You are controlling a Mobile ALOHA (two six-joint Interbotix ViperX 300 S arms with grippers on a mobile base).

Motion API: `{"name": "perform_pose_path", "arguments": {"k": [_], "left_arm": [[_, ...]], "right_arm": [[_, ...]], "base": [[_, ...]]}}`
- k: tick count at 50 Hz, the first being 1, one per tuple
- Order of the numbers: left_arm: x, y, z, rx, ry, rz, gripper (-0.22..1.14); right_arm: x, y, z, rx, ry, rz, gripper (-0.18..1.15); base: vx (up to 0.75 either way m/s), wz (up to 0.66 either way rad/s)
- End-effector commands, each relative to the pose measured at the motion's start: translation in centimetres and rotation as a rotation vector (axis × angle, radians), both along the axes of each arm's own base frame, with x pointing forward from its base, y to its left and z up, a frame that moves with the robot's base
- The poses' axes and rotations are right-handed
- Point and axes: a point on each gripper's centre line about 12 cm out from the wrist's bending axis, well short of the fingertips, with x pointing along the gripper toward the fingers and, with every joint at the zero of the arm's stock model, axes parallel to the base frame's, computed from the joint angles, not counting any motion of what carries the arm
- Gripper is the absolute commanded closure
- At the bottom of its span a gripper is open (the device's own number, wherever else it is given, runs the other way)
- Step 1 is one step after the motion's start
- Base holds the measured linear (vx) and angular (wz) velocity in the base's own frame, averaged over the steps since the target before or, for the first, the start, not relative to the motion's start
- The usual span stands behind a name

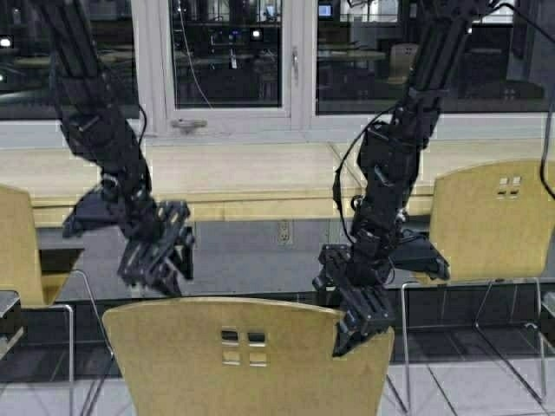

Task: Push the chairs under the table

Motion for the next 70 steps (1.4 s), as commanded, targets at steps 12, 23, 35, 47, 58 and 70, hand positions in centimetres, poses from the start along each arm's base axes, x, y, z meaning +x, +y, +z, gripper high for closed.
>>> {"name": "perform_pose_path", "arguments": {"k": [12,23,35,47,58,70], "left_arm": [[1.1,0.9,14.1,-0.036,-0.275,-0.037,0.09],[-3.8,1.7,15.3,-0.014,-0.254,-0.037,0.09],[-6.5,1.1,10.5,0.014,-0.112,-0.047,0.09],[-6.7,0.7,6.3,0.031,-0.015,-0.038,0.09],[-6.0,0.3,4.5,0.034,0.012,-0.042,0.09],[-4.3,-0.3,2.6,0.035,0.016,-0.042,0.09]], "right_arm": [[1.5,0.7,3.1,0.034,-0.062,0.014,0.05],[1.5,0.8,3.2,0.039,-0.056,0.022,0.05],[1.7,0.9,3.2,0.041,-0.060,0.020,0.05],[1.8,0.7,2.9,0.039,-0.056,0.015,0.05],[1.9,0.0,2.3,0.034,-0.047,0.003,0.05],[1.8,-0.5,1.7,0.025,-0.037,0.002,0.05]], "base": [[0.00,0.00],[0.00,0.00],[0.00,0.00],[0.00,0.00],[0.00,0.00],[0.00,0.00]]}}
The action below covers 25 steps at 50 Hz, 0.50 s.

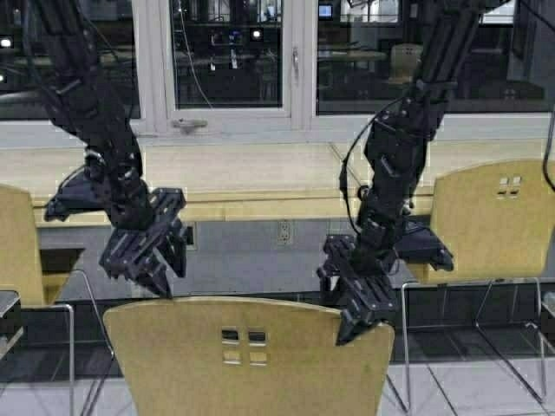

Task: Push the chairs under the table

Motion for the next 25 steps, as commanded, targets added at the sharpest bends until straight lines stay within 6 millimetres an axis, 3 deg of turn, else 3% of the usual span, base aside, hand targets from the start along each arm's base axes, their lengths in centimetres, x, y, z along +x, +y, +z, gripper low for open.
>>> {"name": "perform_pose_path", "arguments": {"k": [1,13,25], "left_arm": [[1.5,-0.6,0.0,-0.011,-0.027,0.003,0.09],[2.4,-0.7,-2.5,-0.003,-0.004,0.013,0.09],[3.8,-0.9,-6.8,0.004,0.028,0.028,0.09]], "right_arm": [[0.7,0.2,0.8,0.009,-0.023,0.003,0.05],[0.7,-0.3,-0.1,0.002,-0.010,-0.005,0.05],[0.4,-0.3,-1.9,-0.011,0.012,0.005,0.05]], "base": [[0.00,0.00],[0.00,0.00],[0.00,0.00]]}}
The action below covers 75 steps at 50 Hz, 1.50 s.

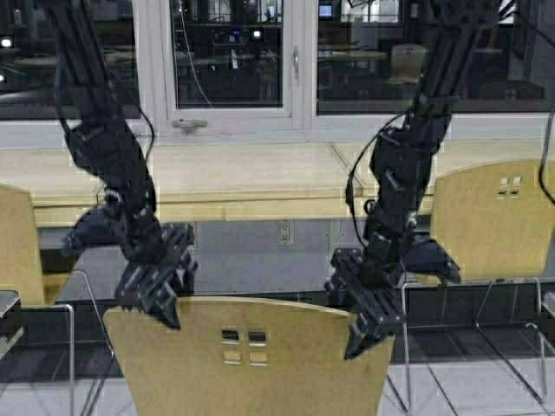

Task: Push the chairs under the table

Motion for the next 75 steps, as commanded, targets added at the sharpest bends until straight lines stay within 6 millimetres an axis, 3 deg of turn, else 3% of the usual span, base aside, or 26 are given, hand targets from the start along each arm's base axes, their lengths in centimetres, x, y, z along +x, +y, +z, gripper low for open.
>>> {"name": "perform_pose_path", "arguments": {"k": [1,10,15,18,26,29,32,48,71,75], "left_arm": [[1.5,-0.2,-0.9,-0.010,-0.017,0.016,0.09],[1.8,-0.1,-2.1,-0.016,-0.004,0.022,0.10],[2.1,0.1,-2.2,-0.015,-0.008,0.025,0.18],[2.3,0.3,-2.1,-0.017,-0.010,0.031,0.30],[2.5,0.5,-2.0,-0.020,-0.012,0.038,0.75],[2.6,0.5,-1.9,-0.020,-0.016,0.041,0.89],[2.8,0.4,-2.0,-0.023,-0.019,0.042,0.94],[4.7,-0.2,-1.6,-0.037,-0.063,0.039,0.88],[4.2,-0.6,-2.1,-0.046,-0.045,0.012,0.88],[4.3,-0.7,-1.9,-0.050,-0.045,0.002,0.88]], "right_arm": [[0.6,0.5,0.2,0.006,-0.019,0.012,0.05],[0.3,0.3,-1.0,-0.007,-0.005,0.032,0.07],[0.4,0.5,-1.1,-0.006,-0.008,0.034,0.17],[0.6,0.5,-1.1,-0.006,-0.013,0.033,0.32],[0.9,0.5,-1.0,-0.005,-0.023,0.032,0.87],[0.9,0.5,-1.0,-0.006,-0.024,0.031,0.97],[1.1,0.2,-0.9,-0.009,-0.029,0.025,0.96],[2.7,-1.6,-0.7,-0.030,-0.065,0.021,0.93],[2.8,-2.3,-0.5,-0.040,-0.069,0.030,0.93],[2.1,-2.2,-0.2,-0.041,-0.056,0.037,0.93]], "base": [[0.00,0.00],[0.00,0.00],[0.00,0.00],[0.01,0.00],[0.02,0.01],[0.04,0.00],[0.05,0.01],[0.09,0.09],[0.20,0.12],[0.28,0.01]]}}
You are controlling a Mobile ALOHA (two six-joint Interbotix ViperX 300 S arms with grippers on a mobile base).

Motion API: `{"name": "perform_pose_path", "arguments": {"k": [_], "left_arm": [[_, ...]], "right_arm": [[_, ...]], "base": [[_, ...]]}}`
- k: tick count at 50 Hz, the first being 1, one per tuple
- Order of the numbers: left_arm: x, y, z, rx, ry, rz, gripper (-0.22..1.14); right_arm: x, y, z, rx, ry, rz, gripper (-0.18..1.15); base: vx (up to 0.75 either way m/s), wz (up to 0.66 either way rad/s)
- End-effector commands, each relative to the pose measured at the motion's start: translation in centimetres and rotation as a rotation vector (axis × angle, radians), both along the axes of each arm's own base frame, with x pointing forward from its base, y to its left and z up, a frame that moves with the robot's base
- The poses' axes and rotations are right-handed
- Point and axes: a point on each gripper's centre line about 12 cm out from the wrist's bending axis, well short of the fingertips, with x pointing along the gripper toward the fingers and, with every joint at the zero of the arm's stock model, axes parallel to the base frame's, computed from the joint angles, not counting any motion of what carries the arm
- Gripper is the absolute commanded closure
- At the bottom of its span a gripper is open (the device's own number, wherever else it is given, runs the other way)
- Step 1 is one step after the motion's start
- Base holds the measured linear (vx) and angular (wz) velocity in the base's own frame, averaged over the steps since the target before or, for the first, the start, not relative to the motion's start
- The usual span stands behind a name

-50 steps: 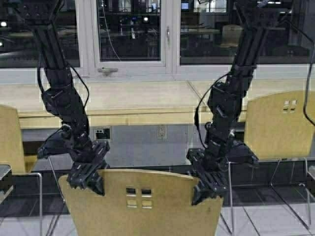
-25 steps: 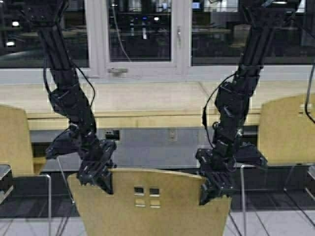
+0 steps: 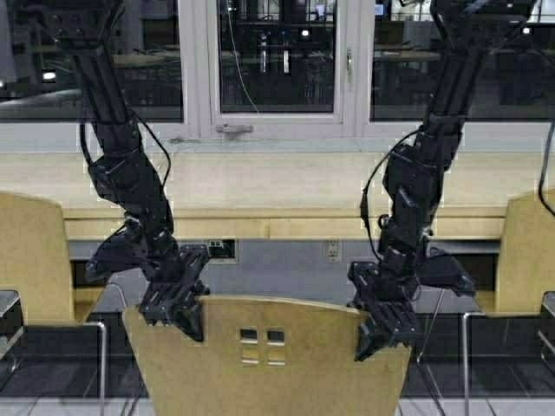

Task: Push the chairs under the table

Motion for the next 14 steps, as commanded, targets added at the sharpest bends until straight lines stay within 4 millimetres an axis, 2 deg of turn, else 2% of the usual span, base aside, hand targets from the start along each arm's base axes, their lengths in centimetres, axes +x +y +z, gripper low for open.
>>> {"name": "perform_pose_path", "arguments": {"k": [1,7,14], "left_arm": [[1.2,-0.1,1.0,0.009,-0.045,-0.052,0.88],[1.1,-0.1,1.1,0.006,-0.043,-0.051,0.88],[1.4,-0.2,1.1,0.003,-0.050,-0.041,0.88]], "right_arm": [[0.8,0.2,1.8,-0.024,-0.062,0.071,0.93],[-0.3,-0.3,1.7,-0.041,-0.045,0.068,0.93],[-0.3,-0.6,1.4,-0.054,-0.050,0.064,0.93]], "base": [[0.29,-0.01],[0.30,-0.03],[0.31,0.04]]}}
